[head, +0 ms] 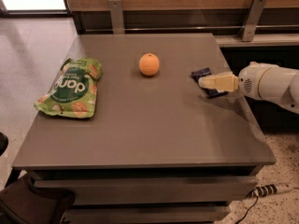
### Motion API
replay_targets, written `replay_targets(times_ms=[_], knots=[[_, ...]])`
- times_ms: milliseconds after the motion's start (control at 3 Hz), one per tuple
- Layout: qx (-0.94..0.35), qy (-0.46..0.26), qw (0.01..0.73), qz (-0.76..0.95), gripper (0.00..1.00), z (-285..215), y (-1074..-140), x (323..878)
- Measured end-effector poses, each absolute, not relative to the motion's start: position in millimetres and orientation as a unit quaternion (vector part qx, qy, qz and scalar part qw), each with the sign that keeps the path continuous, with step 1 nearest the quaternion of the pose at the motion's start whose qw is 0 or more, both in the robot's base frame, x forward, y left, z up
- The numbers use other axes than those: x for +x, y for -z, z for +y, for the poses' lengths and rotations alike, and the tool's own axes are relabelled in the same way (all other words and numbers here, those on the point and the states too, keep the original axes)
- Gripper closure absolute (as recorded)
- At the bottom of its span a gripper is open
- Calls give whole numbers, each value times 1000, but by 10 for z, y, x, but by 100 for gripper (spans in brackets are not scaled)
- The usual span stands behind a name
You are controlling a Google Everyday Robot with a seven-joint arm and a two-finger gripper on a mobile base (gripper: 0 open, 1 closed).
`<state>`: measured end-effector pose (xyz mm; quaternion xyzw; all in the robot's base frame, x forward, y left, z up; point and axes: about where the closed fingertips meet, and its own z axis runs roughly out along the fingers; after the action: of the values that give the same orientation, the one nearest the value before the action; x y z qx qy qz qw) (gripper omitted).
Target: Move rxbar blueberry near green rice chip bag
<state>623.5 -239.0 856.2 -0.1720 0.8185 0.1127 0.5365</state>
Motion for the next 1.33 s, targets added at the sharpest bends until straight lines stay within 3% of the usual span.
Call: replay_targets(times_ms=[667, 1000, 1333], knots=[[-170, -154, 535, 813, 0, -2136, -8242, 6257], [-170, -156, 528, 817, 13, -2041, -8096, 6278], [-170, -157, 528, 817, 38, -2025, -8085, 6280]])
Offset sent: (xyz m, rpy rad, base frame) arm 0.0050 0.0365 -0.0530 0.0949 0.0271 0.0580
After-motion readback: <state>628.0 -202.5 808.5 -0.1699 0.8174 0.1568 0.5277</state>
